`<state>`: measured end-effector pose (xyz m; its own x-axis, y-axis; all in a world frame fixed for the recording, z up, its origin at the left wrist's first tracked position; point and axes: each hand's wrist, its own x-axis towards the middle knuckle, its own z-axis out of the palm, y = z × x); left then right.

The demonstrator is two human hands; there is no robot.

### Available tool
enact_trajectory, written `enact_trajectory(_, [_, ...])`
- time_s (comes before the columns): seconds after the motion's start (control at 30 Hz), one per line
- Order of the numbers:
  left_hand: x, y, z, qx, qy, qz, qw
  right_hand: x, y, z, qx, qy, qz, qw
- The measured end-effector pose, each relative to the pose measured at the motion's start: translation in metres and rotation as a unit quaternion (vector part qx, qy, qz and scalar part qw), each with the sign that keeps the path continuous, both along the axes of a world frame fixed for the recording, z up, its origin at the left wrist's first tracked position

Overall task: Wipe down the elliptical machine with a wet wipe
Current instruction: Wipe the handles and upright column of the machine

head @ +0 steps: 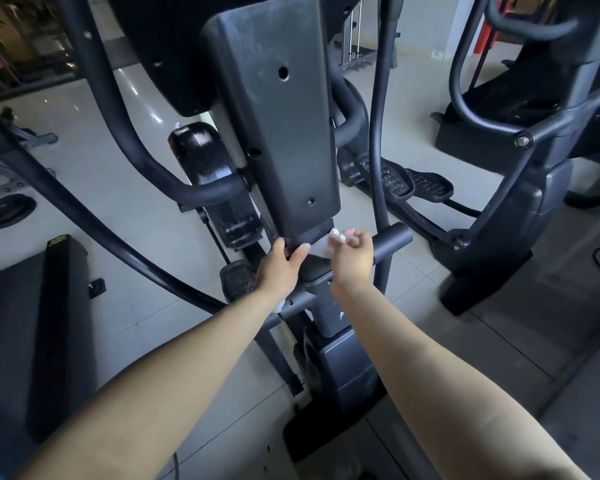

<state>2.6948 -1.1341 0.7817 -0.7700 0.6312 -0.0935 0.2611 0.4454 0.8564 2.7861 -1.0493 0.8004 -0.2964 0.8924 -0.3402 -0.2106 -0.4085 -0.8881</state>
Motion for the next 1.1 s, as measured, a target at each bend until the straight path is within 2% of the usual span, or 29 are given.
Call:
enact_trajectory(0.13, [0.001,-0.001,0.002,0.009,-0.019,0.000,1.000,-0.009,0.007,0.011,0.039,-0.041,-0.011,0.998])
enact_trajectory(0.33, [-0.002,-0.002,0.004,-0.022,0.016,-0.012,1.000,-0.001,-0.019,-0.027,-0.022,-0.143,-0.023,0.989])
enact_trajectory(0.43, [-0.003,-0.001,0.002,-0.026,0.022,-0.017,0.999,0.007,-0.025,-0.029,-0.049,-0.141,-0.003,0.989])
enact_trajectory(0.57, [-0.005,-0.001,0.002,-0.029,0.022,-0.021,0.999,-0.001,-0.014,-0.003,0.015,-0.070,-0.018,0.997])
enact_trajectory(0.67, [-0.006,-0.002,-0.001,-0.023,0.016,-0.024,0.999,-0.009,-0.002,0.015,0.039,-0.049,-0.025,0.998])
enact_trajectory(0.73, [-0.006,-0.002,-0.001,-0.024,0.014,-0.025,0.999,-0.009,0.000,0.009,0.061,-0.074,-0.007,0.995])
enact_trajectory(0.83, [-0.005,-0.003,0.004,-0.037,0.023,-0.028,0.999,-0.004,-0.004,-0.015,0.115,-0.159,0.060,0.979])
enact_trajectory(0.93, [-0.005,-0.003,0.002,-0.035,0.011,-0.026,0.999,0.008,-0.008,-0.035,0.105,-0.220,0.072,0.967])
enact_trajectory(1.03, [-0.006,-0.003,-0.001,-0.015,0.001,-0.020,1.000,0.014,-0.007,-0.037,0.100,-0.231,0.073,0.965])
enact_trajectory(1.1, [-0.006,-0.003,-0.001,-0.018,0.008,-0.021,1.000,0.011,-0.003,-0.030,0.084,-0.186,0.047,0.978])
